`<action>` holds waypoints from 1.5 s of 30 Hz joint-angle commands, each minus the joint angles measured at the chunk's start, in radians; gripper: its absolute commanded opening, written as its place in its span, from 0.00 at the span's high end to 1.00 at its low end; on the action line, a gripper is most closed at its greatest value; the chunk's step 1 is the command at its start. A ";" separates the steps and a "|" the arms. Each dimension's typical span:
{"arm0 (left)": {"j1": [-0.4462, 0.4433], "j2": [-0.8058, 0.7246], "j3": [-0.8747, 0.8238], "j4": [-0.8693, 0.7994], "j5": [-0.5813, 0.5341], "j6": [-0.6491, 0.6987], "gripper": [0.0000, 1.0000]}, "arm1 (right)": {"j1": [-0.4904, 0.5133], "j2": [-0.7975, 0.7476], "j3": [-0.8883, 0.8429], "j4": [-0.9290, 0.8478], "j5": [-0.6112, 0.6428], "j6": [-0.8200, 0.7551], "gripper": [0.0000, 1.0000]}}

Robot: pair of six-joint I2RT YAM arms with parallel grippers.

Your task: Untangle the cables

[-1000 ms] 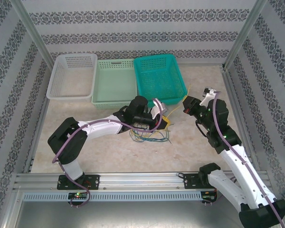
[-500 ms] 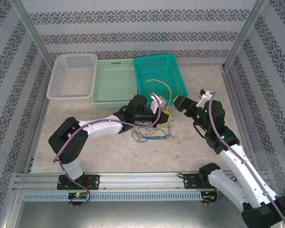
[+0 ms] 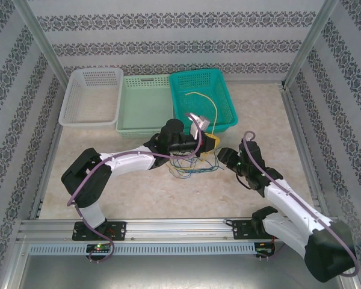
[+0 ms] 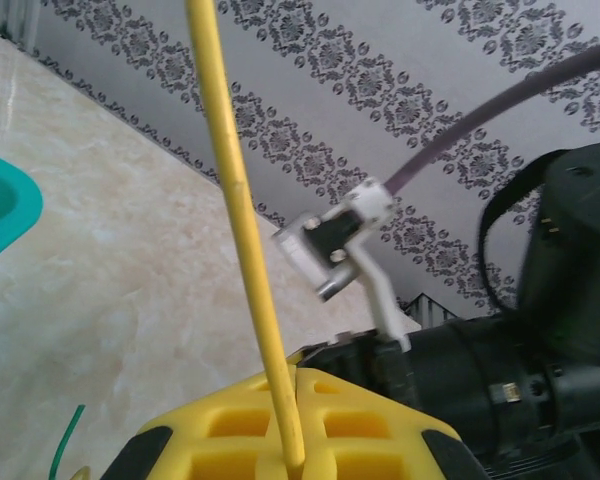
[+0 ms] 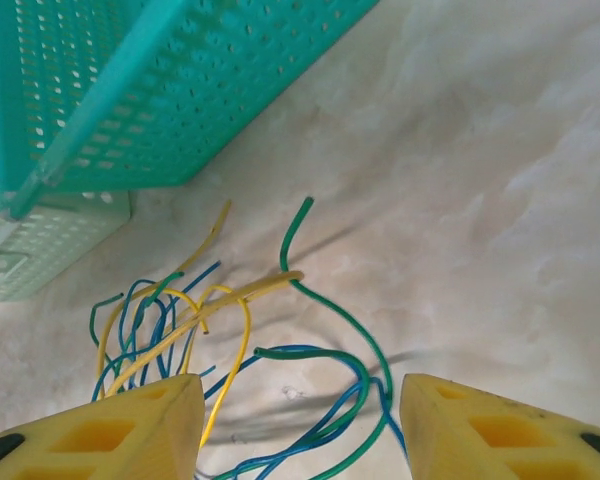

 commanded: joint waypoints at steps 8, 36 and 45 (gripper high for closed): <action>0.004 -0.021 0.002 0.134 0.093 -0.029 1.00 | 0.033 0.134 0.069 0.157 -0.093 0.114 0.41; -0.005 -0.088 -0.039 0.141 0.053 0.029 1.00 | 0.042 0.278 0.109 0.140 0.018 0.151 1.00; 0.016 -0.277 -0.019 -0.029 -0.022 0.112 1.00 | 0.041 0.209 0.028 0.056 0.206 0.131 1.00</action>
